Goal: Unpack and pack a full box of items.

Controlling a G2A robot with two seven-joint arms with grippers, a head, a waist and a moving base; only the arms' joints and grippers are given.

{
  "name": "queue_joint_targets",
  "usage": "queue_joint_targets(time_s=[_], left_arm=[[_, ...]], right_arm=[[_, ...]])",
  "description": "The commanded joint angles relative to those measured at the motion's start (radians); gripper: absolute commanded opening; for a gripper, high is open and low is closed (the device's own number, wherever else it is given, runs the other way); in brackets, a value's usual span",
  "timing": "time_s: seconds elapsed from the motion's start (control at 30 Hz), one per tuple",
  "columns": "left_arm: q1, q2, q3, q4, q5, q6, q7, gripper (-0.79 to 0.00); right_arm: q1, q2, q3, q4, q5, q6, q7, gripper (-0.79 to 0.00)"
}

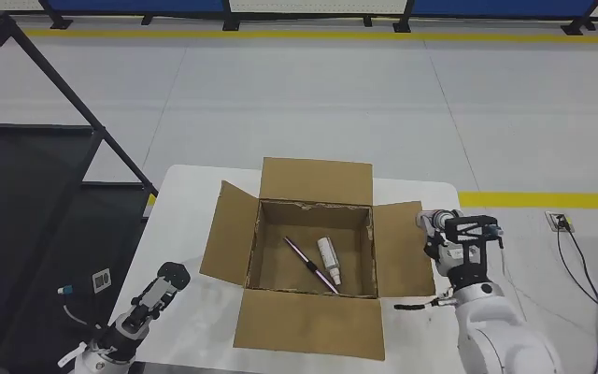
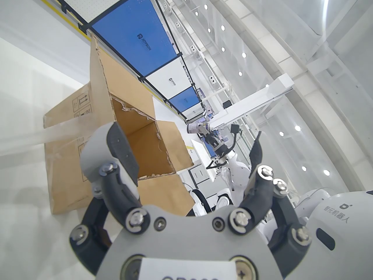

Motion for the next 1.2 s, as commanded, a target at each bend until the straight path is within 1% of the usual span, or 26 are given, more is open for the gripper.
queue_joint_targets(time_s=[0.0, 0.1, 0.27, 0.43, 0.6, 0.63, 0.67, 0.7, 0.73, 0.77, 0.8, 0.93, 1.03, 1.07, 1.13, 1.17], left_arm=[[0.0, 0.0, 0.0, 0.0, 0.0, 0.0, 0.0, 0.0], [0.0, 0.0, 0.0, 0.0, 0.0, 0.0, 0.0, 0.0], [0.0, 0.0, 0.0, 0.0, 0.0, 0.0, 0.0, 0.0], [0.0, 0.0, 0.0, 0.0, 0.0, 0.0, 0.0, 0.0], [0.0, 0.0, 0.0, 0.0, 0.0, 0.0, 0.0, 0.0], [0.0, 0.0, 0.0, 0.0, 0.0, 0.0, 0.0, 0.0], [0.0, 0.0, 0.0, 0.0, 0.0, 0.0, 0.0, 0.0], [0.0, 0.0, 0.0, 0.0, 0.0, 0.0, 0.0, 0.0], [0.0, 0.0, 0.0, 0.0, 0.0, 0.0, 0.0, 0.0], [0.0, 0.0, 0.0, 0.0, 0.0, 0.0, 0.0, 0.0], [0.0, 0.0, 0.0, 0.0, 0.0, 0.0, 0.0, 0.0], [0.0, 0.0, 0.0, 0.0, 0.0, 0.0, 0.0, 0.0], [0.0, 0.0, 0.0, 0.0, 0.0, 0.0, 0.0, 0.0], [0.0, 0.0, 0.0, 0.0, 0.0, 0.0, 0.0, 0.0], [0.0, 0.0, 0.0, 0.0, 0.0, 0.0, 0.0, 0.0], [0.0, 0.0, 0.0, 0.0, 0.0, 0.0, 0.0, 0.0]], right_arm=[[-0.034, 0.001, 0.065, 0.033, 0.023, -0.005, -0.01, -0.785], [-0.053, 0.003, 0.127, 0.123, 0.081, -0.056, -0.012, -0.785], [-0.029, 0.003, 0.152, 0.317, 0.141, -0.129, -0.021, -0.785], [0.02, -0.001, 0.129, 0.486, 0.164, -0.158, -0.049, -0.785], [0.058, -0.005, 0.11, 0.591, 0.186, -0.195, -0.081, -0.785], [0.064, -0.005, 0.107, 0.603, 0.191, -0.202, -0.084, -0.739], [0.069, -0.006, 0.105, 0.614, 0.194, -0.207, -0.089, -0.579], [0.073, -0.007, 0.103, 0.621, 0.201, -0.213, -0.091, -0.446], [0.075, -0.007, 0.103, 0.628, 0.204, -0.219, -0.096, -0.339], [0.075, -0.007, 0.103, 0.633, 0.205, -0.223, -0.098, -0.108], [0.076, -0.007, 0.103, 0.635, 0.205, -0.227, -0.1, 0.0], [0.079, -0.007, 0.104, 0.635, 0.206, -0.242, -0.093, 0.0], [0.072, -0.006, 0.118, 0.601, 0.203, -0.238, -0.102, 0.0], [0.063, -0.006, 0.127, 0.572, 0.212, -0.23, -0.121, 0.0], [0.019, -0.009, 0.151, 0.475, 0.247, -0.223, -0.21, 0.0], [-0.011, -0.011, 0.163, 0.416, 0.238, -0.192, -0.246, 0.0]])
